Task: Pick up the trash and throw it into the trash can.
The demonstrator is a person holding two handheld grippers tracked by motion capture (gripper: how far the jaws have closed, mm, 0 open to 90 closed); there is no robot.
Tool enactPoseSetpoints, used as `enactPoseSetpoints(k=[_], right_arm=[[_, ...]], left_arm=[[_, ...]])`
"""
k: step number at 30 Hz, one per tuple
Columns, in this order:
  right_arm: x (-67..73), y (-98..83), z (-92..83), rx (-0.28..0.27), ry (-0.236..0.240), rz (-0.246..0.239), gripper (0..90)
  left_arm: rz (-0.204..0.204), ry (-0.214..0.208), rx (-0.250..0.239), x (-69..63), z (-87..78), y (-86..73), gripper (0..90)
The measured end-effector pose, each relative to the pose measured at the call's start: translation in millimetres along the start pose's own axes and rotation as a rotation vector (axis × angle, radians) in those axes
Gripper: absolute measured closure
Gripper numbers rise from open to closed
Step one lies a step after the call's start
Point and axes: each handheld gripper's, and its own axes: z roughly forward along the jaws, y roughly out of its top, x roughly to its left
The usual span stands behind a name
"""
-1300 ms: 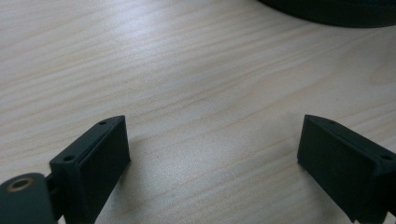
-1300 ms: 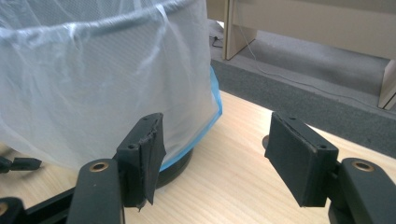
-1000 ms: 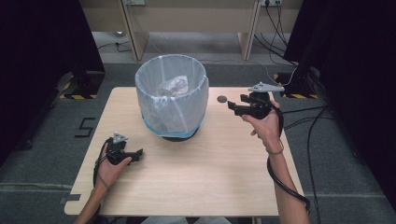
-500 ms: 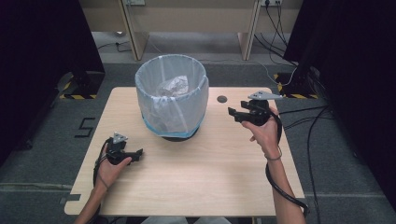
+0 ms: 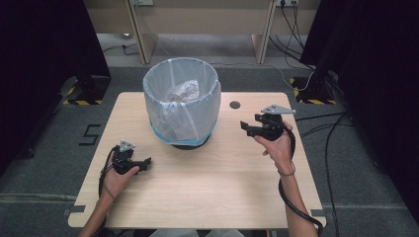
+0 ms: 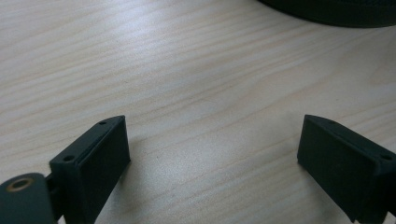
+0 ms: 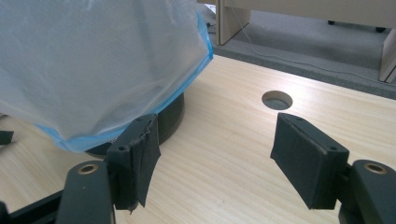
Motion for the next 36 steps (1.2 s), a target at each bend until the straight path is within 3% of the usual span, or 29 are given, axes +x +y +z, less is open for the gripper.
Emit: enactPoseSetpoints(k=[15, 36], right_arm=[[1.1, -22.7, 6.3, 0.012, -0.004, 0.012, 29.1], [14.1, -79.3, 8.0, 0.081, -0.004, -0.001, 28.7]], left_arm=[[0.000, 0.000, 0.000, 0.0, 0.0, 0.0, 8.2], [0.000, 0.000, 0.000, 0.0, 0.0, 0.0, 8.2]])
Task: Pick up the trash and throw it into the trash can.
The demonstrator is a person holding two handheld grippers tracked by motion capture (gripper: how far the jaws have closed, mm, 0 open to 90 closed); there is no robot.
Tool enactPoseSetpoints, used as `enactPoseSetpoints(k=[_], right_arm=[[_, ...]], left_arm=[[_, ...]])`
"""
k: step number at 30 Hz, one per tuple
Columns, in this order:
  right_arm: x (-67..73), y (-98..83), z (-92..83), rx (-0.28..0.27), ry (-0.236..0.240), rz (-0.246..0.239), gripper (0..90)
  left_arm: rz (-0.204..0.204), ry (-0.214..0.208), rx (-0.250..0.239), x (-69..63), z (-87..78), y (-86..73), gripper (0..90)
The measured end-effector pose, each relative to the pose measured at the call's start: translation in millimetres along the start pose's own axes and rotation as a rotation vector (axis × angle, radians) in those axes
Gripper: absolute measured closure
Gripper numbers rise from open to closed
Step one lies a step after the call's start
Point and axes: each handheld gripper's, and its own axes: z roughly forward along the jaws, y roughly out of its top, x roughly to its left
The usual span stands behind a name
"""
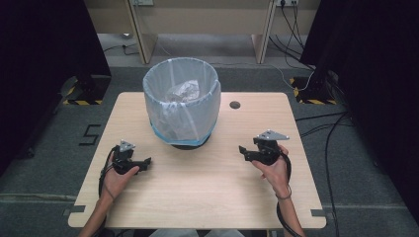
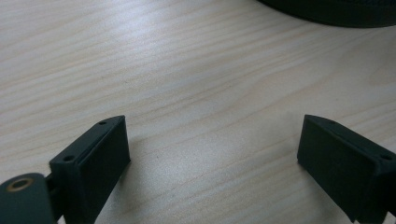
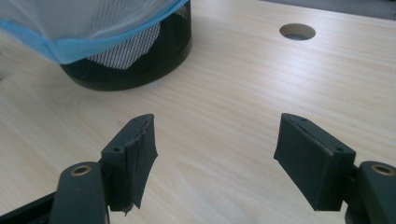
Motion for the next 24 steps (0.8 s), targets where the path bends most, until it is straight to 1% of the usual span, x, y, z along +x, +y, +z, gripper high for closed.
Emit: enactPoseSetpoints(k=[1, 2, 5, 6, 8, 14, 16, 17, 19, 20, 24], right_arm=[[0.9, -3.4, 0.4, 0.007, 0.000, -0.001, 28.6], [2.4, -9.3, -0.2, 0.035, 0.001, -0.010, 28.5], [2.2, -14.5, -1.8, 0.036, -0.003, -0.009, 28.4], [2.5, -19.1, -3.6, 0.048, -0.006, -0.004, 28.3], [2.6, -20.9, -3.9, 0.049, -0.003, -0.002, 28.2], [1.8, -36.7, -6.1, 0.084, -0.002, 0.007, 27.6], [2.1, -38.2, -6.3, 0.089, -0.003, 0.012, 27.6], [2.0, -42.8, -6.6, 0.097, 0.000, 0.016, 27.5], [1.7, -44.3, -6.6, 0.097, 0.000, 0.012, 27.5], [2.2, -48.4, -6.7, 0.109, -0.001, 0.014, 27.5], [2.6, -52.6, -8.5, 0.119, -0.010, 0.010, 27.4]], left_arm=[[0.000, 0.000, 0.000, 0.0, 0.0, 0.0, 8.2], [0.000, 0.000, 0.000, 0.0, 0.0, 0.0, 8.2], [0.000, 0.000, 0.000, 0.0, 0.0, 0.0, 8.2], [0.000, 0.000, 0.000, 0.0, 0.0, 0.0, 8.2], [0.000, -0.001, 0.000, 0.0, 0.0, 0.0, 8.2], [0.000, -0.001, 0.000, 0.1, 0.0, 0.0, 8.2], [0.000, -0.001, 0.000, 0.1, 0.0, 0.0, 8.2], [0.000, -0.001, 0.000, 0.1, 0.0, 0.0, 8.2], [0.000, -0.001, 0.000, 0.1, 0.0, 0.0, 8.2], [0.000, -0.001, 0.000, 0.1, -0.1, 0.0, 8.2], [0.000, -0.002, 0.000, 0.1, 0.0, 0.0, 8.2]])
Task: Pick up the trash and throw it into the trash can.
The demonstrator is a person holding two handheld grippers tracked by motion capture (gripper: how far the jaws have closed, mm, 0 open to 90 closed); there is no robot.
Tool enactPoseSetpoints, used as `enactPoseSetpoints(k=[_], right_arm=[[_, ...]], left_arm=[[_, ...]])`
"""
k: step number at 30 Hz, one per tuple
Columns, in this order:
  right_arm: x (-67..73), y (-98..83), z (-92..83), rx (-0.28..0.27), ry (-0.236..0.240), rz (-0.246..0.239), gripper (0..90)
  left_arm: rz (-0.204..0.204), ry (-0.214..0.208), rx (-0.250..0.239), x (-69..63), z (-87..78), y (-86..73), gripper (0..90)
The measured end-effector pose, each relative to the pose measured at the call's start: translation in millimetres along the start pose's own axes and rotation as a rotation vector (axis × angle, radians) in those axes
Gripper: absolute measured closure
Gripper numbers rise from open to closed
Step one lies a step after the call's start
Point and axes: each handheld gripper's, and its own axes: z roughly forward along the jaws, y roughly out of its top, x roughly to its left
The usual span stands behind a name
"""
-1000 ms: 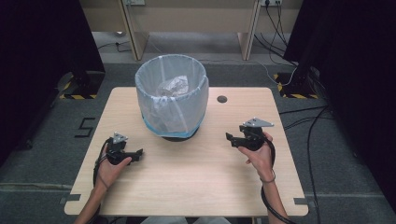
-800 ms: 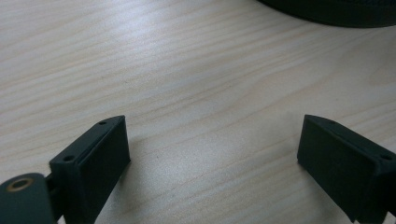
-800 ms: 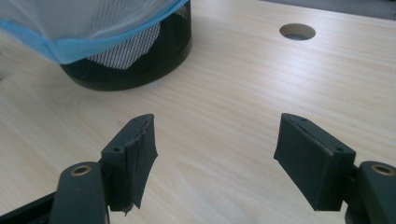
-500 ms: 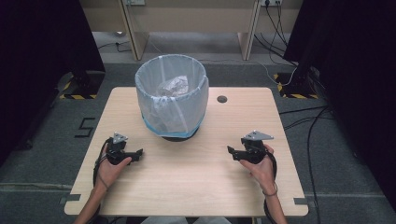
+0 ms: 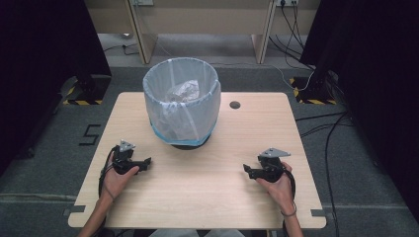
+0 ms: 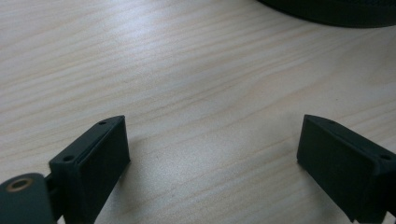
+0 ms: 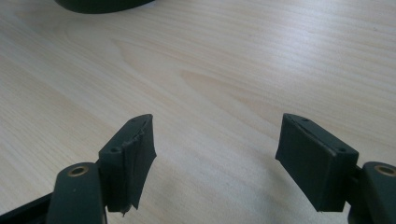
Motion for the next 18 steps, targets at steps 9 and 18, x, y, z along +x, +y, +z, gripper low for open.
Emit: enactPoseSetpoints(k=[9, 18], right_arm=[[4.4, -7.8, -0.6, 0.021, -0.020, -0.031, 27.2], [7.0, -12.4, 3.2, 0.035, -0.026, -0.043, 25.4]], left_arm=[[0.000, 0.000, 0.000, 0.0, 0.0, 0.0, 8.3], [0.000, 0.000, 0.000, 0.0, 0.0, 0.0, 8.3]])
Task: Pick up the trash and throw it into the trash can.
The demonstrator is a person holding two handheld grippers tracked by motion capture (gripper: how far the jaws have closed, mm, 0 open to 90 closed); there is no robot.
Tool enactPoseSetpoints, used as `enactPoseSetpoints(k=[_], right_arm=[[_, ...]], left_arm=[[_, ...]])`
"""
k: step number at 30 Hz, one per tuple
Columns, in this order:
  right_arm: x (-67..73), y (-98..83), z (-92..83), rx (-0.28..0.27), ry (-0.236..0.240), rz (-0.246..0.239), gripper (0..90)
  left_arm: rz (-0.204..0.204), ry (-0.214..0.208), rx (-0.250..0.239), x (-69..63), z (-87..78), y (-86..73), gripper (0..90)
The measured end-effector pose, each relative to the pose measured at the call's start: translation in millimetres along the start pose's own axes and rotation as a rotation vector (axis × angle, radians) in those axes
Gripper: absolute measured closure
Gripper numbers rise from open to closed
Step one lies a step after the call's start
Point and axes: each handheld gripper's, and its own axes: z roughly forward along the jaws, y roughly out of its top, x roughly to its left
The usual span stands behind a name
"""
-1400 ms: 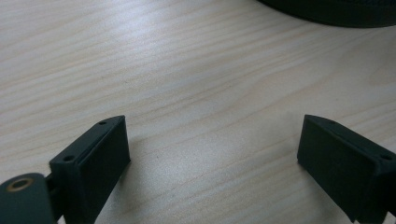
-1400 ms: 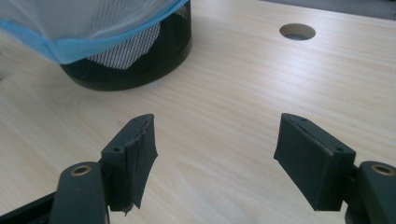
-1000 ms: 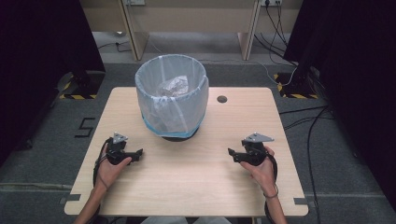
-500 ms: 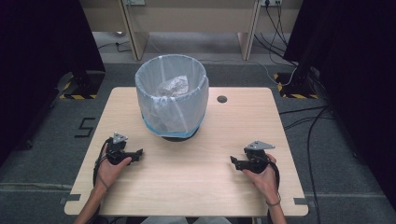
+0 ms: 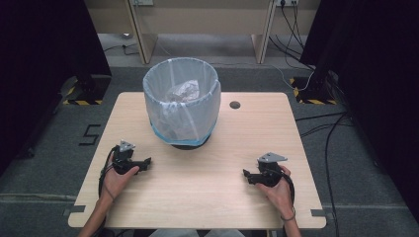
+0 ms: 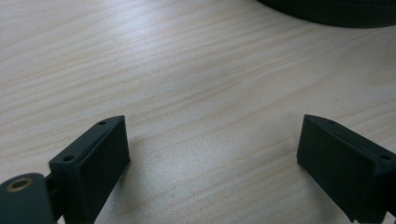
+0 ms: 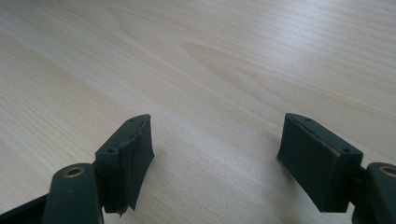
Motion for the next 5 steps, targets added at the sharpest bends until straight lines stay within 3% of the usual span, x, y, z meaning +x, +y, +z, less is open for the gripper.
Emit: enactPoseSetpoints(k=[5], right_arm=[[1.9, 0.4, 1.2, 0.009, -0.003, -0.029, 22.1]], left_arm=[[0.000, -0.001, -0.001, 0.0, 0.0, 0.0, 8.4]])
